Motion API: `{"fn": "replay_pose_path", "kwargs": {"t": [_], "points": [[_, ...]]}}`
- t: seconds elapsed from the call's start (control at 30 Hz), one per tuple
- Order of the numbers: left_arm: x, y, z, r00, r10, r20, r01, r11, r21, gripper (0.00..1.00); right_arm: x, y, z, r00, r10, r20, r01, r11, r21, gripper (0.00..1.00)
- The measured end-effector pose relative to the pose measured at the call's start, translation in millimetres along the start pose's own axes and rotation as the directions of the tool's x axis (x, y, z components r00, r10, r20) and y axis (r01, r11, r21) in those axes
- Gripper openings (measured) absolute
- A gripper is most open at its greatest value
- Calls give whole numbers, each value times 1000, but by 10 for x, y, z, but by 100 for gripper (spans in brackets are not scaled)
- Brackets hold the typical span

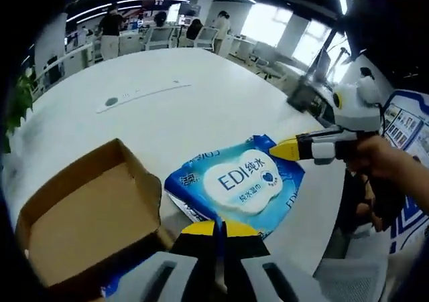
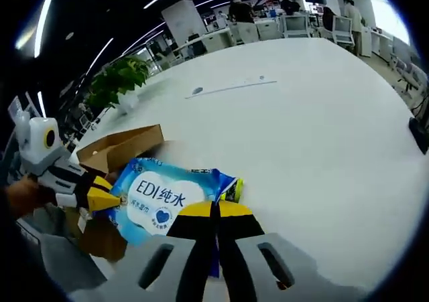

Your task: Operate the shoe box by opening the lid, removing the specified soft item, and placing it in the target area until the item is outside and the box remains undamaged.

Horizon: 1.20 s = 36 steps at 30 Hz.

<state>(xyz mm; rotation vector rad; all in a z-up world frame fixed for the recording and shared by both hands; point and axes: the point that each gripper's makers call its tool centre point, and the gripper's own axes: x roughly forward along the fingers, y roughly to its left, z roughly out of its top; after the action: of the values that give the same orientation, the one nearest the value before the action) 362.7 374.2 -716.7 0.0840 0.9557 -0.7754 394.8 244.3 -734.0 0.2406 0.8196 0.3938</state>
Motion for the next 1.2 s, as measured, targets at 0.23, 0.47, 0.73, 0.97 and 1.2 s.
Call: {"fn": "replay_pose_path", "kwargs": {"t": [0.23, 0.47, 0.73, 0.97, 1.2], "points": [[41, 47, 24, 999, 28, -26, -27, 998, 52, 1, 144, -37, -68, 1000, 0, -11, 0, 1000, 16, 0], [82, 72, 14, 998, 51, -46, -45, 993, 108, 1, 262, -69, -138, 1000, -7, -16, 7, 1000, 27, 0], [100, 84, 14, 996, 65, -60, -57, 990, 131, 1, 288, -90, -104, 1000, -21, 11, 21, 998, 52, 0], [99, 70, -27, 993, 87, -80, -70, 980, 188, 3, 278, -75, -118, 999, -34, 14, 33, 998, 51, 0], [1, 19, -60, 994, 77, -83, -57, 974, 220, 6, 265, -96, -136, 999, -35, 15, 34, 999, 35, 0]]}}
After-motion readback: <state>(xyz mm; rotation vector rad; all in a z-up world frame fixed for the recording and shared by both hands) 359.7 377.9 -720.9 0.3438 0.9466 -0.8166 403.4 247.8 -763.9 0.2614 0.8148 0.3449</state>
